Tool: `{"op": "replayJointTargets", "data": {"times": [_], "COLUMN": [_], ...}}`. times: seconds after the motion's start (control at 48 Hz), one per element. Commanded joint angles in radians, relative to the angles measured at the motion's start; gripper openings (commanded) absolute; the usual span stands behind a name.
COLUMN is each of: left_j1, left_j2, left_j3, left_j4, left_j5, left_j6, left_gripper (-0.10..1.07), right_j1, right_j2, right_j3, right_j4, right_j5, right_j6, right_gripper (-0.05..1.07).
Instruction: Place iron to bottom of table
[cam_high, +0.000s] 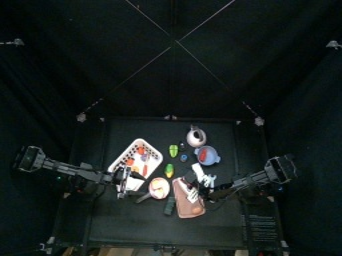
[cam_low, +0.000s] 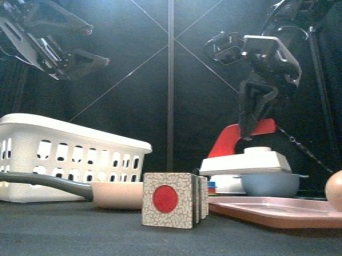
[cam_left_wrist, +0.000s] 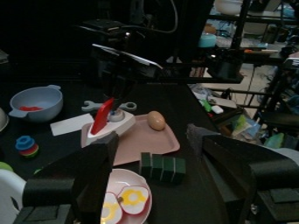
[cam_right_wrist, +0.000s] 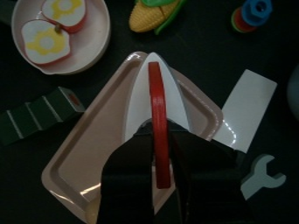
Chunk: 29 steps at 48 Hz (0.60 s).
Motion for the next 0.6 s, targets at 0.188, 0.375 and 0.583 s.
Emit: {"op": "replayJointTargets", "data": {"times": [0.188, 0.375, 0.583], "left_j1": [0.038, 0.081, 0.077], "left_j2": [-0.008, -0.008, -0.011], "left_j3": [-0.011, 0.009, 0.011], "left_j4": [-0.029, -0.075, -0.097], "left_j5": [-0.038, -0.067, -0.084], "left_j6": [0.003, 0.003, 0.003], "left_gripper": [0.97, 0.97, 0.97], "right_j1": [0.055, 0.071, 0.069], "right_j2": [-0.025, 0.015, 0.103], "right_j3": [-0.066, -0.106, -0.156], "right_j4": [-0.103, -0.212, -0.31], "right_j5": [-0.173, -0.357, -0.486], "right_j6": [-0.003, -0.002, -0.003], "right_gripper": [0.41, 0.41, 0.41]}}
